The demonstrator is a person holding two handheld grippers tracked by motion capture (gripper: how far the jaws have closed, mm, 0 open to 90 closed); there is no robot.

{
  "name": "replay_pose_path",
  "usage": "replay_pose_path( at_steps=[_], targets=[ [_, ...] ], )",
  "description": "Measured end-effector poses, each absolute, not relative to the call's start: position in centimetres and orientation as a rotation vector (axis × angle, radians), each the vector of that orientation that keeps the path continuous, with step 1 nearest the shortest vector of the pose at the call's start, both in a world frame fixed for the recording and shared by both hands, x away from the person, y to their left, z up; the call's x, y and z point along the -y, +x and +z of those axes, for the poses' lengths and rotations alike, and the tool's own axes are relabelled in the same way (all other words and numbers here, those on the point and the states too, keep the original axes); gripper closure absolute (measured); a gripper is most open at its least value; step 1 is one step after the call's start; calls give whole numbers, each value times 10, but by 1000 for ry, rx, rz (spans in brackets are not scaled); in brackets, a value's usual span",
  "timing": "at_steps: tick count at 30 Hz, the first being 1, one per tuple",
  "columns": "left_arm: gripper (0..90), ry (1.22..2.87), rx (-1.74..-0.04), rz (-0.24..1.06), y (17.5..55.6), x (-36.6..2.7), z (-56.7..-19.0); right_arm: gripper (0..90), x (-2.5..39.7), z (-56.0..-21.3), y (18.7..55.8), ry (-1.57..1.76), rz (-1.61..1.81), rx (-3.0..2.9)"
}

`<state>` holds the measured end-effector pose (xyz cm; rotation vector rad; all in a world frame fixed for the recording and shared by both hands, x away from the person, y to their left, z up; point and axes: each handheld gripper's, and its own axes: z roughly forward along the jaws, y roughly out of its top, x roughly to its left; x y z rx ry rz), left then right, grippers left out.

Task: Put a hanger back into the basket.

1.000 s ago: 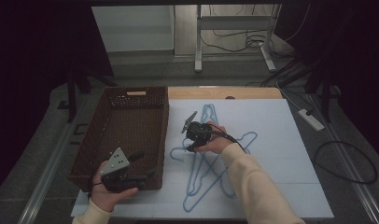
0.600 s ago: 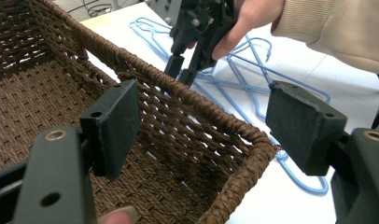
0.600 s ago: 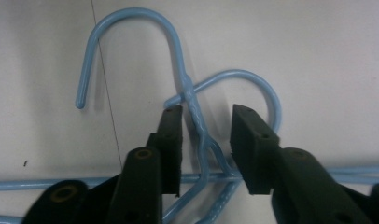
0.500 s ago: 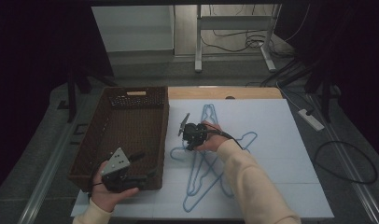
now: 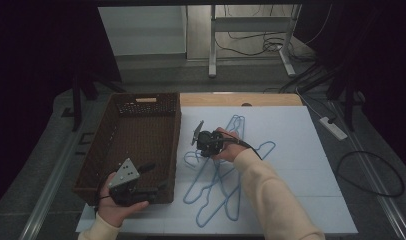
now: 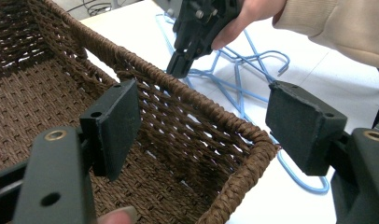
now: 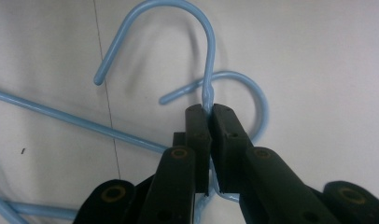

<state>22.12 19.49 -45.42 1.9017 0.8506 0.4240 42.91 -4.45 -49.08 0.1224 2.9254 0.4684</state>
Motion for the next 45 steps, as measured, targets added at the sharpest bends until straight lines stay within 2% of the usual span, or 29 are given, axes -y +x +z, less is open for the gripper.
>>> replay_pose_path(
  at_steps=[9,25,45],
  targets=[
    [266,1906,-848,422,221,-193,-455,862,67,-471,418,214,550,-2879],
    [266,1917,-834,423,220,-188,-453,863,140,-427,393,493,884,-2668],
    [265,1937,-809,408,219,-174,-449,864,187,-419,358,678,1197,-2469]
  ],
)
